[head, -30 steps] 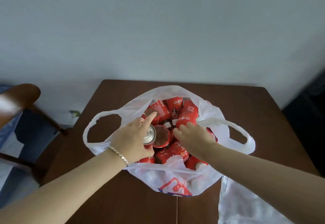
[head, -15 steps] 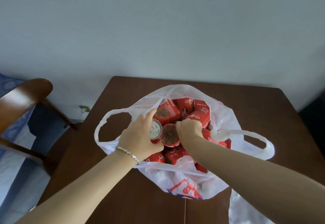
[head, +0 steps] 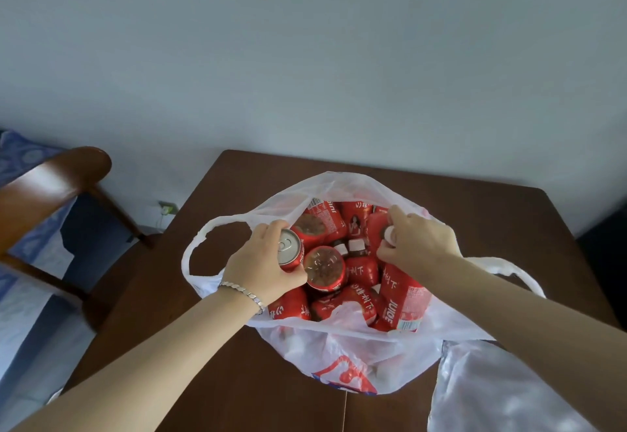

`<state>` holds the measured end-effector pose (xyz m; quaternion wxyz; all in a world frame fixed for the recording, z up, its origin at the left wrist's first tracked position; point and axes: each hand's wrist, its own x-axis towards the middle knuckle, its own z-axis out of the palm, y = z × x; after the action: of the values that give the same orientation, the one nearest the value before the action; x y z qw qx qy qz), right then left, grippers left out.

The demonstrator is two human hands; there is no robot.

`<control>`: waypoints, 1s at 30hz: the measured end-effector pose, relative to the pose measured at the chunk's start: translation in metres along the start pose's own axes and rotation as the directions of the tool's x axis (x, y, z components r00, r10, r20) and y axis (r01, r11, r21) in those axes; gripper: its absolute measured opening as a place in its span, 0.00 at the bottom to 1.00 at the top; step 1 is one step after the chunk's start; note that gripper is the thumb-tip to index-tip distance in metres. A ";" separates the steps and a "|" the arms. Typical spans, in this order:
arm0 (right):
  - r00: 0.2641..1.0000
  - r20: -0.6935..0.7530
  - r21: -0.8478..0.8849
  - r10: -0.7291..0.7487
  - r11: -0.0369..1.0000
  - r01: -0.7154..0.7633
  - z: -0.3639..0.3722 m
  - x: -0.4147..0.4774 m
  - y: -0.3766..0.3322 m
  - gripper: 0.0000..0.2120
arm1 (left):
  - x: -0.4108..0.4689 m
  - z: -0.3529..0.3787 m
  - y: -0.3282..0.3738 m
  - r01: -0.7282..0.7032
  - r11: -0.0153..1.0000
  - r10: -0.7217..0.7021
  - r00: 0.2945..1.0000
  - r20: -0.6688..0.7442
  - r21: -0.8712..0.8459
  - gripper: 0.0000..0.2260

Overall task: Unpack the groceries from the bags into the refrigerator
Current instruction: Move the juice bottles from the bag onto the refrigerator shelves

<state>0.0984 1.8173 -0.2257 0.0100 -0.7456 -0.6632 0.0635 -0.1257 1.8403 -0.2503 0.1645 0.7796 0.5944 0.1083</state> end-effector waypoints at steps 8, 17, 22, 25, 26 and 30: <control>1.000 0.008 0.061 0.017 0.998 -0.017 -0.034 -0.029 -0.007 0.20 | 0.007 0.002 -0.001 0.034 0.999 -0.034 0.999 0.022 -0.018 0.32; 0.947 -0.205 0.120 0.248 0.966 -0.227 -0.098 -0.068 -0.037 0.20 | 0.015 -0.024 -0.008 -0.142 0.969 0.148 0.989 0.017 -0.203 0.35; 0.863 -0.306 0.125 0.402 0.916 -0.382 -0.122 -0.126 -0.044 0.17 | 0.009 -0.057 0.035 -0.371 0.886 0.386 0.923 -0.004 -0.277 0.27; 0.801 -0.297 0.123 0.519 0.853 -0.507 -0.130 -0.180 -0.042 0.16 | -0.010 -0.065 0.084 -0.553 0.767 0.596 0.801 0.044 -0.327 0.22; 0.777 -0.292 0.121 0.558 0.827 -0.549 -0.132 -0.202 -0.039 0.16 | -0.021 -0.066 0.103 -0.602 0.726 0.655 0.752 0.069 -0.332 0.21; 0.616 -0.329 0.100 0.716 0.675 -0.731 -0.133 -0.299 -0.024 0.17 | -0.086 -0.059 0.175 -0.748 0.537 0.841 0.512 0.175 -0.391 0.19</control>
<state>0.0558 1.5331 -0.0671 0.0817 -0.9483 -0.2953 -0.0825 -0.0138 1.7235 -0.1263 0.2992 0.9414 0.1070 0.1130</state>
